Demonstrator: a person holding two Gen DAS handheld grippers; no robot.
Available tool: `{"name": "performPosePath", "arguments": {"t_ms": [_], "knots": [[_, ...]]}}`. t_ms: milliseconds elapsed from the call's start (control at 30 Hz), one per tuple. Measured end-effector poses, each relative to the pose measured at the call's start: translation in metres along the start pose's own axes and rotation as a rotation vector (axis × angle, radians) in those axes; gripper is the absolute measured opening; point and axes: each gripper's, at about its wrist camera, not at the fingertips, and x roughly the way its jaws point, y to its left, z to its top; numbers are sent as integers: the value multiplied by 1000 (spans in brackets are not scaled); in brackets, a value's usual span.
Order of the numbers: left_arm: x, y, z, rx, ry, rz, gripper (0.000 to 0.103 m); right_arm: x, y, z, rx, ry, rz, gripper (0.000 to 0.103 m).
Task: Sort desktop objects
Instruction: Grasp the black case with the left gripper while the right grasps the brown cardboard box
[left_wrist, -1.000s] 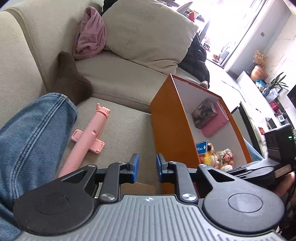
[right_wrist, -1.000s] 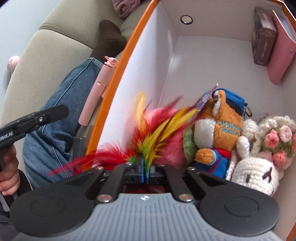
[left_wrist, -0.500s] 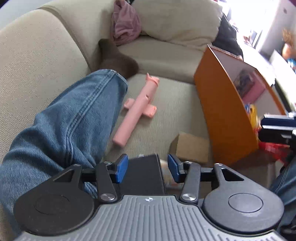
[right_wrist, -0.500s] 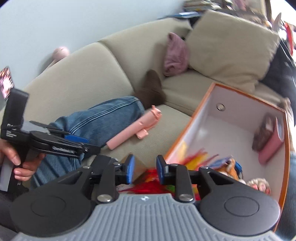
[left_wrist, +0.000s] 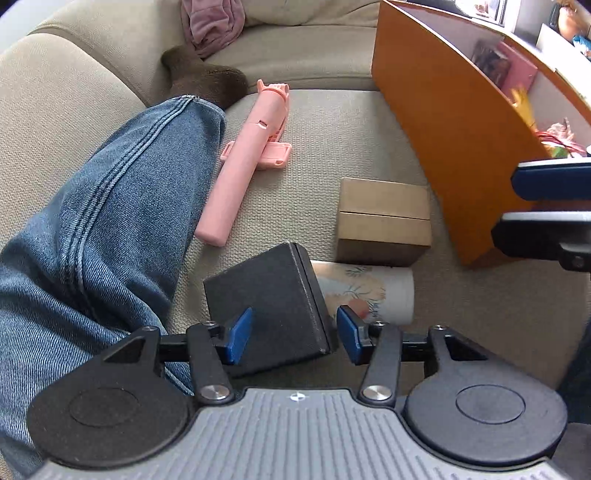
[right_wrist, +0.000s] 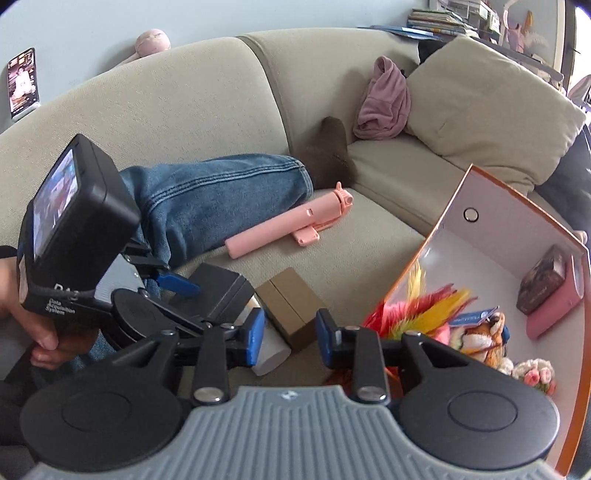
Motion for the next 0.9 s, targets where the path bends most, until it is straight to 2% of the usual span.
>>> {"name": "performPosePath", "arguments": {"t_ms": [167,233,367,533,667,733,900], "knots": [[7,-4,-1,27,22,40,67,9,2,0,-25,9,-3,34],[6,-1,-1,20,18,27,65,12,5,1,-48,14,-11,36],[-3,4,-2,0,-2,-3,53,18,8,4,-96,26,-40,37],[-17,21,-2,-52,-13,-52,27,27,11,12,-181,50,-68,38],[-28,37,-2,-87,-39,-41,22,40,16,21,-263,93,-78,42],[-29,44,-2,-103,-51,-36,21,49,19,24,-308,122,-81,51],[-24,59,-3,-141,-63,-66,21,76,26,27,-399,207,-82,52]]}}
